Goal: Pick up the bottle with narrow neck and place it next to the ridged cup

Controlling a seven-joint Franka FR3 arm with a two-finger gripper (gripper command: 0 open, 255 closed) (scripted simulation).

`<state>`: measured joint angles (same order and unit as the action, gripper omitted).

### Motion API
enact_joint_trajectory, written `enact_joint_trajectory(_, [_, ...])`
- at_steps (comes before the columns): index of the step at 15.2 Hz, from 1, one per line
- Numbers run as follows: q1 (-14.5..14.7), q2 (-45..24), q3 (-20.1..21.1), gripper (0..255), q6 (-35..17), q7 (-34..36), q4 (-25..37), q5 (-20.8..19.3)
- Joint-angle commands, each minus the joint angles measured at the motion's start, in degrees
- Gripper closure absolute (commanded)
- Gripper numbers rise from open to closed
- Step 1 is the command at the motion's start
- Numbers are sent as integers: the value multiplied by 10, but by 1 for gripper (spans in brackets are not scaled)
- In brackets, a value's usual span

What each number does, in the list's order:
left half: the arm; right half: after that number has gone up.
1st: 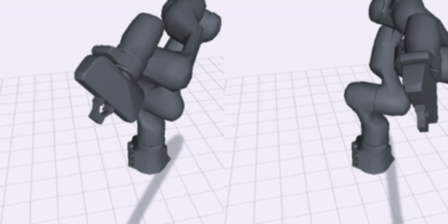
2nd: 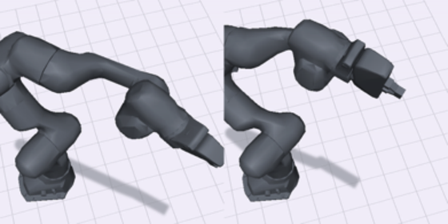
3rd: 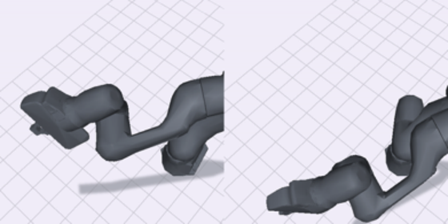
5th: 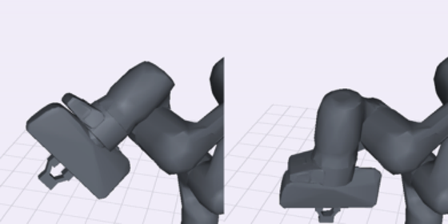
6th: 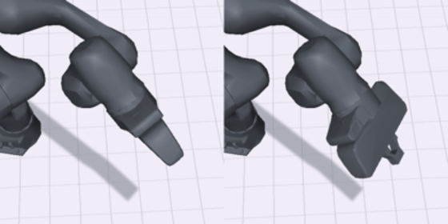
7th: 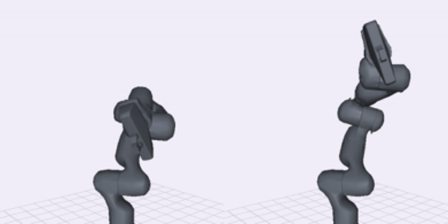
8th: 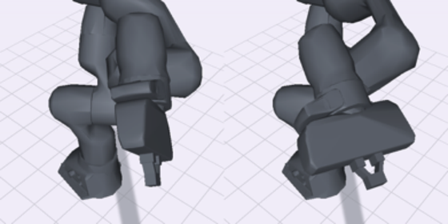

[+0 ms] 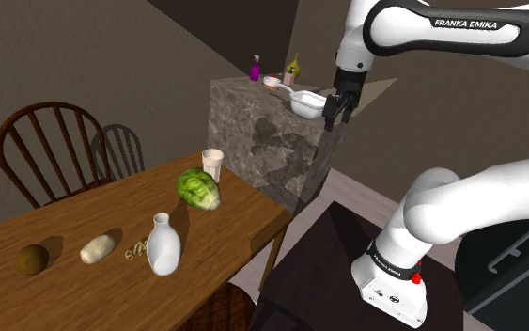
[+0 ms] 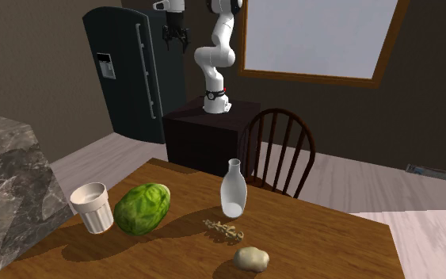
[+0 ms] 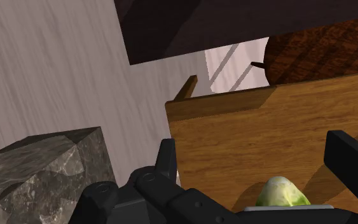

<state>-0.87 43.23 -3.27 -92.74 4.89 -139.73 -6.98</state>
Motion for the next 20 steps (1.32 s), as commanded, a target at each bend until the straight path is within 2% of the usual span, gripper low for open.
enact_joint_trajectory(1, [0, 0, 0, 0, 0, 0, 0, 0])
enact_joint_trajectory(11, [40, -126, 78, 0, -138, 110, -21, 61])
enact_joint_trajectory(20, [66, -290, 142, 0, -252, 205, 26, 82])
